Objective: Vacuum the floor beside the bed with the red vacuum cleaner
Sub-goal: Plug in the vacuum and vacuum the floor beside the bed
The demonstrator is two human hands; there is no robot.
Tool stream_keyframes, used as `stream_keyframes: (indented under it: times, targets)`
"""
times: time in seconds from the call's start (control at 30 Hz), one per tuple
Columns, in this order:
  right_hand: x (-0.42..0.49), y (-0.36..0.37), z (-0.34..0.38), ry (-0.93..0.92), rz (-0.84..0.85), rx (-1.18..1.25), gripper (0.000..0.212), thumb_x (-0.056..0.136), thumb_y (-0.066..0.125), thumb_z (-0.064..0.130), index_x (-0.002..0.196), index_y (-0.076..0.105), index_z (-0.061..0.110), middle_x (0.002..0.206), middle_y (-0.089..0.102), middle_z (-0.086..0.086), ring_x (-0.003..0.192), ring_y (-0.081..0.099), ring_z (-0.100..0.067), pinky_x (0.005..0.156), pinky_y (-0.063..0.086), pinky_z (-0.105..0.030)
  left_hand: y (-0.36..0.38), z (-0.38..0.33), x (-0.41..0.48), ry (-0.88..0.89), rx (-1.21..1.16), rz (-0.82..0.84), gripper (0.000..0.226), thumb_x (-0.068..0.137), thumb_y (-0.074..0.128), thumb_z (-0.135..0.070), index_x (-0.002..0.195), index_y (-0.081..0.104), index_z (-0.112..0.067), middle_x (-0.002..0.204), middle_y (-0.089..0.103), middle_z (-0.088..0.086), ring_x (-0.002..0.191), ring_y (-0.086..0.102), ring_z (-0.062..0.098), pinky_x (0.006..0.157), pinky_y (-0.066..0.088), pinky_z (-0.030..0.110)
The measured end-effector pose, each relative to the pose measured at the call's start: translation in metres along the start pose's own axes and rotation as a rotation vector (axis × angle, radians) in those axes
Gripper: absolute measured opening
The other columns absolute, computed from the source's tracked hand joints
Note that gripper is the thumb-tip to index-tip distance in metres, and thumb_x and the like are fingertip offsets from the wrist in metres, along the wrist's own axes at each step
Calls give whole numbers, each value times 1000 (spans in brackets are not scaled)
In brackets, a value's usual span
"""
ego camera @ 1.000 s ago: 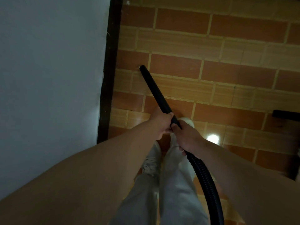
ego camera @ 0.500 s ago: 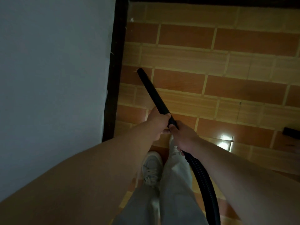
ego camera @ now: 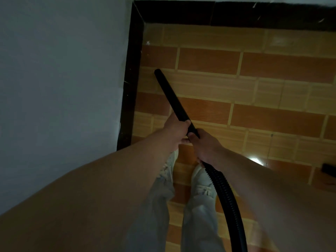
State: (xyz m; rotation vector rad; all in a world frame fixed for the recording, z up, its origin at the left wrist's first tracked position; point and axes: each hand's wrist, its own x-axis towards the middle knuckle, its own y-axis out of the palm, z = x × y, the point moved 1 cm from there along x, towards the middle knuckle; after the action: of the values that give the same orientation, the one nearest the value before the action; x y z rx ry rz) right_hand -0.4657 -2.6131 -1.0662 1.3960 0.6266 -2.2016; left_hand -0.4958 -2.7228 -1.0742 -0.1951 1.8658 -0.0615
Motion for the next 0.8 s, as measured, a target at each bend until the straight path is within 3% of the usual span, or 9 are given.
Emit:
stream_keyframes:
  times: [0.23,0.33,0.5,0.6,0.8]
  targets:
    - [23,-1,24,-37,18,-11,34,105,33,44,127,48,23,80,60,-6,60,57,-21,50,42,-28,-13,-23,24,12,25,-9,23,105,53,-13,123,47,-26,127,61,9,108,66,27,65,58,39]
    - [36,-2,35,-47,28,-8,36,105,34,43,125,50,18,82,57,-6,64,55,-22,54,43,-29,-19,-34,33,13,35,-18,28,105,54,-15,131,49,-23,126,61,9,109,65,28,73,62,43]
    - [50,-6,57,-91,11,-66,39,106,33,38,130,50,13,84,53,-6,75,54,-26,63,44,-32,-27,-53,44,24,20,-35,23,104,56,-14,124,50,-22,121,63,8,106,67,27,81,62,51]
    - [57,-9,67,-115,-45,-91,38,106,35,34,131,51,9,77,52,1,66,51,-18,58,40,-26,-29,-65,48,50,6,-32,24,104,55,-13,123,49,-25,122,63,9,106,67,27,80,62,50]
    - [71,-11,80,-57,-22,59,37,104,36,43,124,52,16,94,59,-13,78,56,-28,74,49,-41,-32,-84,51,121,17,-29,27,104,56,-12,113,43,-34,123,63,10,108,67,27,84,61,51]
